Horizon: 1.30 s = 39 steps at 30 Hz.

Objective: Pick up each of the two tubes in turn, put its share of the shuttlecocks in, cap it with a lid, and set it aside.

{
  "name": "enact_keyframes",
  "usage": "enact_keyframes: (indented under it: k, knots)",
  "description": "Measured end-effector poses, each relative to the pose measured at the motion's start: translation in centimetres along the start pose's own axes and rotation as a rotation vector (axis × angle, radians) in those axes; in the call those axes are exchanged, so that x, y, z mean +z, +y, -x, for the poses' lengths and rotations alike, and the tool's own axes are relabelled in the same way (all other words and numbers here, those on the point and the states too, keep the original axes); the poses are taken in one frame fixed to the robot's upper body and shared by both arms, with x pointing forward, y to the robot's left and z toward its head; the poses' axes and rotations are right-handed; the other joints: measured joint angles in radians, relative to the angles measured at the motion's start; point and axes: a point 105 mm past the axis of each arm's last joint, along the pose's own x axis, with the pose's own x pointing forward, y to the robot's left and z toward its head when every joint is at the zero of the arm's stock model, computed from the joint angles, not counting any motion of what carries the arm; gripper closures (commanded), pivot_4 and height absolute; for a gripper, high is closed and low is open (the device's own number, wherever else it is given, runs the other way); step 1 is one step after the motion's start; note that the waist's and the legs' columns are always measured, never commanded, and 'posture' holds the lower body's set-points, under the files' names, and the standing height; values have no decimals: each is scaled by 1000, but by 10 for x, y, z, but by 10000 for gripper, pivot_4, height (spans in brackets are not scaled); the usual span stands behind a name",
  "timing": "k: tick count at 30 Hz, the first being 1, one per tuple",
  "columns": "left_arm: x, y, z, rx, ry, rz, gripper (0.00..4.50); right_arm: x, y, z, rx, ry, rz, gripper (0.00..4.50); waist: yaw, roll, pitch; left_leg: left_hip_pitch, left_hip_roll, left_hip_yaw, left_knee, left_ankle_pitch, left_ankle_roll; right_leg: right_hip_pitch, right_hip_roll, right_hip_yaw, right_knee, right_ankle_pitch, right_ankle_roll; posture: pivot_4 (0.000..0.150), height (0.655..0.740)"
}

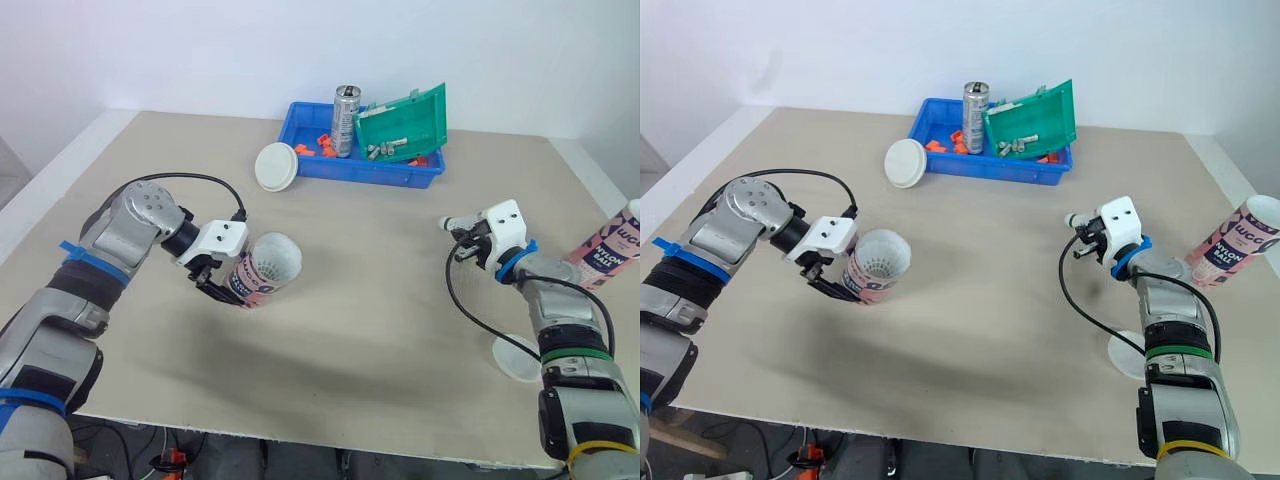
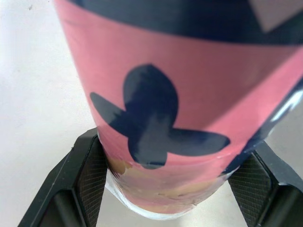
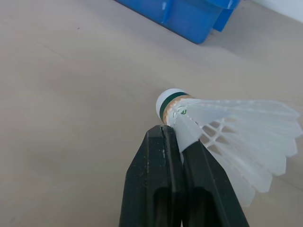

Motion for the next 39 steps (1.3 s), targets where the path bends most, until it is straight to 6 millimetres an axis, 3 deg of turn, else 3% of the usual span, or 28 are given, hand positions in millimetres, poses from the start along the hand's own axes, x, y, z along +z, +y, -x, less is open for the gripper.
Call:
enact_keyframes:
  k: [2,4,7,9,10,12,20,26,30,32,35,39]
  knots:
    - [0,0,0,0,1,-3,11253,9,3,10,25,-41,50,44591,0,1,0,0,0,0,0,0,0,-1,0,1,0,0,0,1500,7061]
    - [-1,-1,2,1,6,-2,11253,33,4,16,47,-112,110,44591,-2,2,1,0,0,0,0,0,0,-1,0,1,0,0,2,1500,7061]
    - [-1,-1,2,1,10,-4,11253,93,27,35,167,-290,233,44591,-2,6,1,0,0,0,0,0,0,-1,1,1,0,0,2,1500,7061]
    - [0,-1,1,0,9,-5,11253,135,67,58,370,-399,350,44591,-2,7,1,0,1,0,0,0,0,-1,1,0,1,-1,1,1500,7061]
    - [0,-1,1,0,9,-6,11253,146,81,66,432,-430,389,44591,-2,7,1,0,1,-1,-1,0,0,0,1,-1,1,-1,1,1500,7061]
    - [1,0,-1,1,3,-9,11253,168,127,92,653,-502,497,44591,1,5,0,0,2,-1,0,0,0,1,1,-2,0,-4,-3,1500,7061]
    - [1,2,-1,8,-1,-5,11253,191,181,98,923,-544,679,44591,2,4,1,0,2,1,2,0,0,-1,-1,-1,-1,-2,-5,1500,7061]
    - [2,2,-2,6,-11,-2,11253,181,209,79,1030,-520,730,44591,6,4,1,-2,1,1,2,0,0,-2,-1,-1,0,-2,-4,1500,7061]
    - [2,2,-2,8,-14,-2,11253,180,225,73,1102,-493,804,32382,7,4,1,-2,1,-1,2,0,0,-1,0,-3,0,-3,-4,1500,7061]
    - [2,3,-2,9,-13,-2,11253,177,227,71,1129,-465,814,21561,7,4,1,-2,1,0,2,0,0,-1,-1,-3,0,-2,-4,1500,7061]
    - [2,3,-2,9,-11,-2,11253,182,229,74,1165,-466,807,9375,7,4,1,-2,2,0,2,0,0,-1,-1,-3,0,-2,-4,1500,7061]
    - [2,3,-2,9,-12,-2,11253,201,218,80,1163,-527,707,9375,7,4,1,-2,2,-1,2,0,0,-1,-1,-3,0,-2,-4,1500,7061]
